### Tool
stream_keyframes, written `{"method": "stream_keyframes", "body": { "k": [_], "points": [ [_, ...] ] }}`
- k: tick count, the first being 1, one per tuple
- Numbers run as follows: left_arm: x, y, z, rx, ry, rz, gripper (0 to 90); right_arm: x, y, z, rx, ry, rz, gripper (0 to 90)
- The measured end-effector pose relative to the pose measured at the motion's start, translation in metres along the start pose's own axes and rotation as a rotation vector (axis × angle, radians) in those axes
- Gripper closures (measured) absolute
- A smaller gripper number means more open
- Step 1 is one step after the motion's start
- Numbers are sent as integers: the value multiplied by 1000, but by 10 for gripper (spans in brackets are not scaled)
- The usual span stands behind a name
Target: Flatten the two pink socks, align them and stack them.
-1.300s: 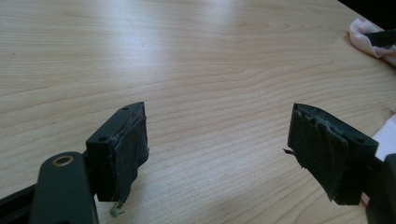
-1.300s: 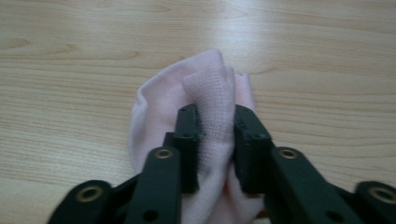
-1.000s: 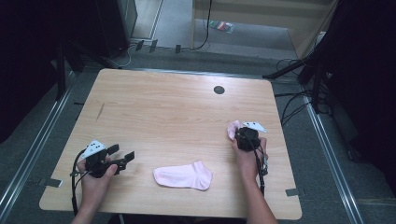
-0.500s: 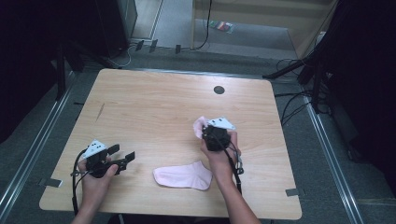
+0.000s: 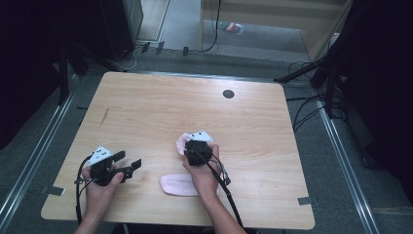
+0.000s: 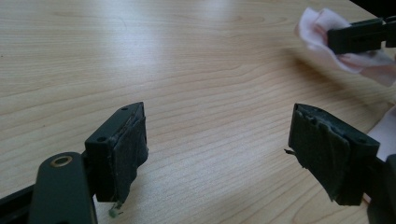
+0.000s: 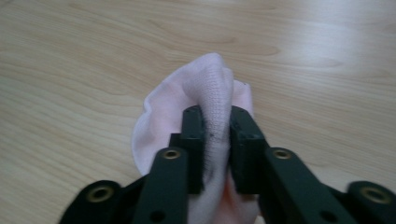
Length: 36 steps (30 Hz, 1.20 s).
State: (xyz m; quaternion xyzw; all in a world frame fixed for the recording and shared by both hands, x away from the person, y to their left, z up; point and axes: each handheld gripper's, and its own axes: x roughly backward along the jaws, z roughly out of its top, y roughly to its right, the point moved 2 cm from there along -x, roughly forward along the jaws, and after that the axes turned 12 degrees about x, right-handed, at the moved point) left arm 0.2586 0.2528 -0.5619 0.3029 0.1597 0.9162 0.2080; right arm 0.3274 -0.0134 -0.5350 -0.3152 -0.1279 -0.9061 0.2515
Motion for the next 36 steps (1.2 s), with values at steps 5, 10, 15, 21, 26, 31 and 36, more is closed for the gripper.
{"method": "stream_keyframes", "body": {
  "k": [5,10,15,21,26,31,36],
  "points": [
    [0,0,0,-5,-3,3,195,10,5,2,-49,47,80,585],
    [-2,2,0,-9,-2,8,201,21,1,-6,20,27,112,691],
    [-2,8,0,-67,-2,67,215,16,-17,-14,124,-17,159,678],
    [-10,28,12,-69,-24,-6,340,10,-29,-21,235,-52,132,580],
    [-30,48,22,-59,-74,-52,372,4,-28,-27,243,-76,107,701],
    [-59,69,26,-50,-121,-43,372,5,-24,-28,208,-71,99,803],
    [-78,79,37,30,-133,-21,335,5,-28,-30,224,-58,77,771]
  ]
}}
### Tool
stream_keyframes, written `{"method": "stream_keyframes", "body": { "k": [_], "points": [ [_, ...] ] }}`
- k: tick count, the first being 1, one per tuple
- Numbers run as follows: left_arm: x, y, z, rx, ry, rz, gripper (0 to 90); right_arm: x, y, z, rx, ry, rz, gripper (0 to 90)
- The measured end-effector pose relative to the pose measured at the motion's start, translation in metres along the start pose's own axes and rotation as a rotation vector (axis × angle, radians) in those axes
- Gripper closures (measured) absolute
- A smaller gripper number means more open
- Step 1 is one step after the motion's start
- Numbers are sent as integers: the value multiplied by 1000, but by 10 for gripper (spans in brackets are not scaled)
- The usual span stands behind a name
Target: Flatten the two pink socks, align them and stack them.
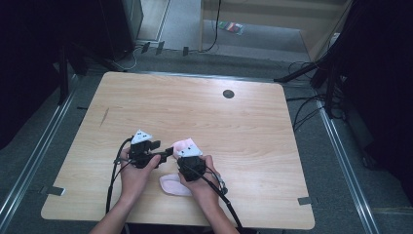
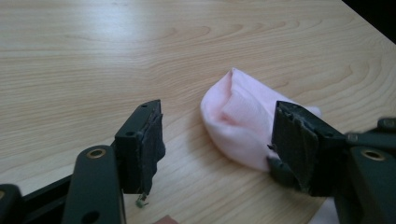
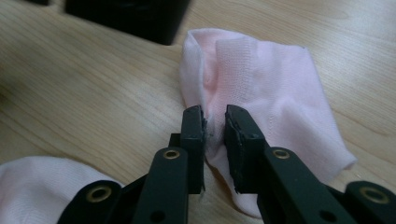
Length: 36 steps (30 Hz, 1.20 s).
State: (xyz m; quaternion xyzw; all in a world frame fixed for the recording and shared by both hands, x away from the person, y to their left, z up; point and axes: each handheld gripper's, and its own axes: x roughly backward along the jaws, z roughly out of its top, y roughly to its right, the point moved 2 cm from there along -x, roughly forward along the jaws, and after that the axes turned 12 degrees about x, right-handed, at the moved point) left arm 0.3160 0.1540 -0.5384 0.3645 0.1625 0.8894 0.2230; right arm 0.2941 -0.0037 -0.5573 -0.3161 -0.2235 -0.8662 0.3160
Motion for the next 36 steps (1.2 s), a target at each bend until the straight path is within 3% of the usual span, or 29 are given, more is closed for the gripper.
{"method": "stream_keyframes", "body": {
  "k": [3,4,6,8,10,12,15,17,18,19,20,21,22,25,28,29,31,32,34,36],
  "points": [
    [-11,1,2,20,-36,28,340,0,-3,1,11,0,9,689],
    [-16,0,0,3,-63,69,396,1,-2,1,2,-3,41,615],
    [-17,-1,-2,-7,-84,76,476,2,0,1,-14,-1,67,582],
    [-18,-2,-5,-37,-106,82,512,7,5,0,-73,22,108,577],
    [-18,-3,-8,-50,-119,84,606,11,13,0,-114,52,88,601],
    [-17,-4,-9,-55,-121,82,641,9,14,0,-114,47,84,604],
    [-16,-4,-10,-75,-120,79,678,2,11,-1,-70,15,69,646],
    [-16,-5,-13,-85,-110,74,810,1,12,-1,-49,6,51,788],
    [-16,-5,-14,-87,-112,57,810,1,12,-1,-49,6,51,788],
    [-15,-7,-15,-94,-109,52,895,2,15,-1,-71,5,44,871],
    [-15,-7,-15,-94,-109,52,900,2,15,-1,-71,5,44,871],
    [-15,-9,-15,-91,-105,38,900,5,21,-2,-116,27,48,883],
    [-15,-9,-15,-91,-105,38,900,5,21,-2,-116,27,48,883],
    [-13,-12,-15,-104,-111,32,900,15,37,-4,-228,87,66,887],
    [-13,-14,-15,-105,-107,31,900,27,61,-10,-354,147,74,886],
    [-12,-15,-14,-105,-110,25,900,33,79,-16,-436,158,69,885],
    [-12,-16,-14,-105,-109,22,900,35,96,-26,-508,151,58,885],
    [-12,-16,-14,-105,-109,22,900,35,96,-26,-508,151,58,885],
    [-12,-17,-14,-109,-104,25,900,36,118,-41,-582,116,31,885],
    [-13,-17,-13,-109,-105,21,900,36,124,-45,-593,110,19,884]
  ]
}}
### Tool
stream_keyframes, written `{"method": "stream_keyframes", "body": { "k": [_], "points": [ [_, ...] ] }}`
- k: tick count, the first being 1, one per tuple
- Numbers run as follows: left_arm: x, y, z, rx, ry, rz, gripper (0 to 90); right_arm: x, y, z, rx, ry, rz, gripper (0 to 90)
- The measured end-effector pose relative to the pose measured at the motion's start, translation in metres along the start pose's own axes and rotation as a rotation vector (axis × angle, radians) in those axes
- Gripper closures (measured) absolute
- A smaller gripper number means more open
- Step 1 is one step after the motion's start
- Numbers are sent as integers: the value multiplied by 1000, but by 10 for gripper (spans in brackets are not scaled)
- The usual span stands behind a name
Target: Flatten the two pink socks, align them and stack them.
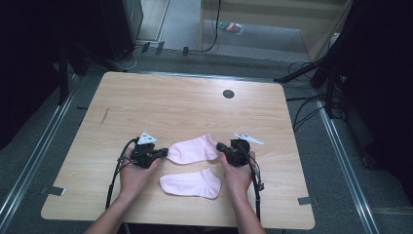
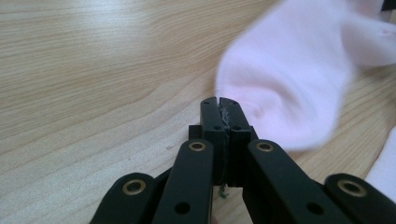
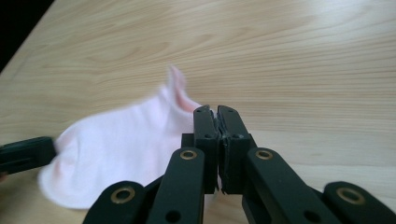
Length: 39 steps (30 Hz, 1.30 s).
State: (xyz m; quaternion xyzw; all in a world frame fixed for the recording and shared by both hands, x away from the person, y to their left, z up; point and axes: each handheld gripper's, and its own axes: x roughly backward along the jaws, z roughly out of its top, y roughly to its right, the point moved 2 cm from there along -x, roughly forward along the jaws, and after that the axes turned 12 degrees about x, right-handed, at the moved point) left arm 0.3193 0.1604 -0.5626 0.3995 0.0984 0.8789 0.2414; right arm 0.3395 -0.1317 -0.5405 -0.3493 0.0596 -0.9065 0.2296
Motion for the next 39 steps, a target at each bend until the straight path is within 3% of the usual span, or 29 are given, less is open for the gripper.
{"method": "stream_keyframes", "body": {
  "k": [3,4,5,6,7,9,13,15,17,19,24,25,26,27,29,31,33,39],
  "points": [
    [-1,-1,2,-1,2,2,879,3,13,1,3,0,-22,879],
    [-1,-1,3,6,18,16,783,4,15,1,9,-6,-28,866],
    [3,-4,5,50,54,12,638,7,18,1,33,8,-34,750],
    [3,-4,5,50,54,12,622,7,18,1,33,8,-34,750],
    [6,-6,7,82,72,6,591,9,21,0,42,32,-21,691],
    [10,-8,11,154,105,-9,565,10,24,-1,40,45,-23,661],
    [7,2,14,137,82,-23,533,6,27,-2,45,38,-17,591],
    [3,6,14,124,61,-7,511,1,24,-2,67,23,-24,564],
    [-3,9,13,118,39,26,525,-5,19,-1,130,6,-41,550],
    [-8,11,10,93,25,49,626,-13,13,-3,204,-21,-88,569],
    [-8,10,9,77,-2,37,806,-17,7,-7,259,-32,-126,622],
    [-8,12,8,52,-13,31,864,-18,3,-9,279,-32,-138,705],
    [-8,12,8,52,-13,31,899,-18,3,-9,279,-32,-138,705],
    [-7,12,7,38,-11,32,900,-19,-4,-11,332,-45,-157,821],
    [-6,12,7,34,-11,30,900,-19,-6,-11,342,-54,-150,854],
    [-2,11,8,44,0,12,900,-17,-6,-10,320,-58,-137,880],
    [4,11,9,31,4,4,900,-8,-3,-8,276,-36,-106,888],
    [27,15,7,-2,41,-38,900,15,-4,-6,265,7,-66,895]
  ]
}}
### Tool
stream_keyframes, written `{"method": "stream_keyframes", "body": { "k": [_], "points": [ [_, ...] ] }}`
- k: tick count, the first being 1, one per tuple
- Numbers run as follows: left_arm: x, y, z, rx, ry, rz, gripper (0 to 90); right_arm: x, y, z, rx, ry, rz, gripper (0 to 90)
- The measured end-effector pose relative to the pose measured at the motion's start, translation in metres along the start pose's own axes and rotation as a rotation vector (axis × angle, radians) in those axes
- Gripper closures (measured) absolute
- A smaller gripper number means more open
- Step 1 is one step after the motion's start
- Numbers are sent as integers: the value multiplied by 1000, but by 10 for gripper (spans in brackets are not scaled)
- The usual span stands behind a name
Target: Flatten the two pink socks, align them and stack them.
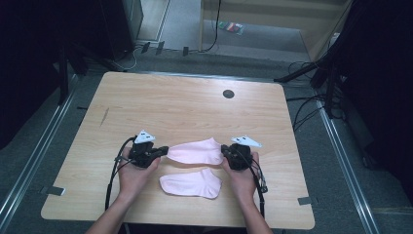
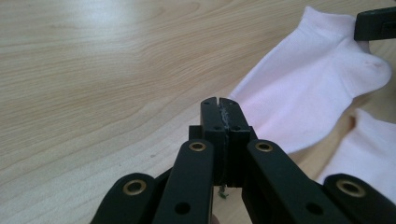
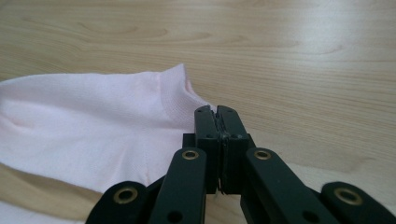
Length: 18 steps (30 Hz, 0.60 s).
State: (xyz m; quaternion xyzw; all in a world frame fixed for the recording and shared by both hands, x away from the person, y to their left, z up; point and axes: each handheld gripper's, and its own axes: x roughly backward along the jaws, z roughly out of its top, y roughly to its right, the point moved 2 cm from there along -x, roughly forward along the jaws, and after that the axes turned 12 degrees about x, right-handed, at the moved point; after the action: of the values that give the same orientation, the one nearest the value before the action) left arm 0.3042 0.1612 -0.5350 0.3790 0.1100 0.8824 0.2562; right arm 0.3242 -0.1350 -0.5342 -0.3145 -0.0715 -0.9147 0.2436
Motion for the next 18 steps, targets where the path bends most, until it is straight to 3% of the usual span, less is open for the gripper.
{"method": "stream_keyframes", "body": {
  "k": [3,4,5,7,10,14,18],
  "points": [
    [13,0,-3,-13,3,-21,900,18,1,1,8,17,4,900],
    [24,1,-7,-31,11,-28,900,31,2,-1,3,27,0,900],
    [24,1,-7,-31,11,-28,900,31,2,-1,3,27,0,900],
    [37,6,-13,-31,29,-75,900,44,1,-7,-20,40,21,900],
    [48,16,-23,-73,22,-107,900,62,-12,-19,-17,52,83,900],
    [60,23,-39,-52,11,-133,900,71,-23,-28,-1,32,117,900],
    [64,22,-45,-42,4,-142,900,76,-27,-35,-2,18,137,900]
  ]
}}
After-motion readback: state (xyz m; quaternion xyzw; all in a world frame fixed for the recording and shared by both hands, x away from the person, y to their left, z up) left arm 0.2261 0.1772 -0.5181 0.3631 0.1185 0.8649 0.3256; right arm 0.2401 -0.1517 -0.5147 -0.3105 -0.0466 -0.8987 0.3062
